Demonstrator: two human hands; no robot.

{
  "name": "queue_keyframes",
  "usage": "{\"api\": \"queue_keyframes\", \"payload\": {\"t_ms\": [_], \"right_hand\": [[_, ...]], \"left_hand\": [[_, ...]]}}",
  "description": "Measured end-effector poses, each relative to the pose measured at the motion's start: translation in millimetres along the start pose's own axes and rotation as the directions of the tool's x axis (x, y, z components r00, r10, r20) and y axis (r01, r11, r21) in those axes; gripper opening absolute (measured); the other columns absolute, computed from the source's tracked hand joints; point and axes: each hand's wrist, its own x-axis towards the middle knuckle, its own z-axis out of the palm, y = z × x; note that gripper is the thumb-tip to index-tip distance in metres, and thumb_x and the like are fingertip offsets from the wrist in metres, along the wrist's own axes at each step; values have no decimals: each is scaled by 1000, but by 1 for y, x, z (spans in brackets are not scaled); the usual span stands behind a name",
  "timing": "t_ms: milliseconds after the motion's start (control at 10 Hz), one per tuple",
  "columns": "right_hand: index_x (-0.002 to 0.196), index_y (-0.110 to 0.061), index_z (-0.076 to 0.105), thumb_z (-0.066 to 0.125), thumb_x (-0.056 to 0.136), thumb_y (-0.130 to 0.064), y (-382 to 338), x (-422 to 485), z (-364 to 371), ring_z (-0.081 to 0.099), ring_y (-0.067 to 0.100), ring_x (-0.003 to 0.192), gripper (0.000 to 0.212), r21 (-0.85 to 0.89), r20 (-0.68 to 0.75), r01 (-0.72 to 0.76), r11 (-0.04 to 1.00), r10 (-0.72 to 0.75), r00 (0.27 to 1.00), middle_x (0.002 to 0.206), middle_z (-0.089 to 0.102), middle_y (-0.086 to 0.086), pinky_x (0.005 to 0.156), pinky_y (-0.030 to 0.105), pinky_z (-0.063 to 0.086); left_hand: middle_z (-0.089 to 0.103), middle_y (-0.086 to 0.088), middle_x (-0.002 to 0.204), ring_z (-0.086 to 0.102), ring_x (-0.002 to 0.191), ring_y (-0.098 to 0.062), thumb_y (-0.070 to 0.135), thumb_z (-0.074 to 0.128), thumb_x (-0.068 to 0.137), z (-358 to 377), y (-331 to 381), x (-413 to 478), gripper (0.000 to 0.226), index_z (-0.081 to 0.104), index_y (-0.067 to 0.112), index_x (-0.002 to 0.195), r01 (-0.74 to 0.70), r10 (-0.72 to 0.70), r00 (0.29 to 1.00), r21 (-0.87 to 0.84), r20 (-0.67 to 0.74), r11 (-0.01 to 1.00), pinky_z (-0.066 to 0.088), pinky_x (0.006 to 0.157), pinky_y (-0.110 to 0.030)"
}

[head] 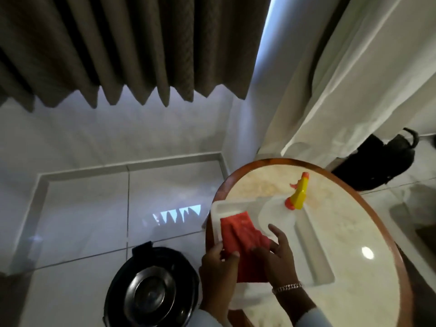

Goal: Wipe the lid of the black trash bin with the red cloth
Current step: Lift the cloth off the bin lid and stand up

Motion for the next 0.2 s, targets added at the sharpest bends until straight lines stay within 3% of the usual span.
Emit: {"api": "queue_keyframes", "payload": {"t_ms": [100, 200], "right_hand": [[141, -19, 38, 72, 77, 4, 21, 20, -5, 63, 32, 102, 75, -128, 72, -82, 988, 92, 993, 107, 68, 12, 99, 50, 48], [144, -16, 33, 71, 78, -2, 25, 13, 0, 58, 34, 117, 77, -394, 167, 17, 919, 54, 985, 131, 60, 17, 101, 38, 45]], "left_hand": [[73, -13, 106, 64, 101, -30, 11, 57, 85, 2, 2, -3, 26, 69, 10, 108, 22, -10, 988, 77, -152, 997, 49, 91, -37], [74, -6, 102, 65, 98, -25, 16, 52, 86, -17, 7, -12, 27, 71, 14, 105, -19, 38, 983, 105, -180, 994, 52, 88, -35]]}}
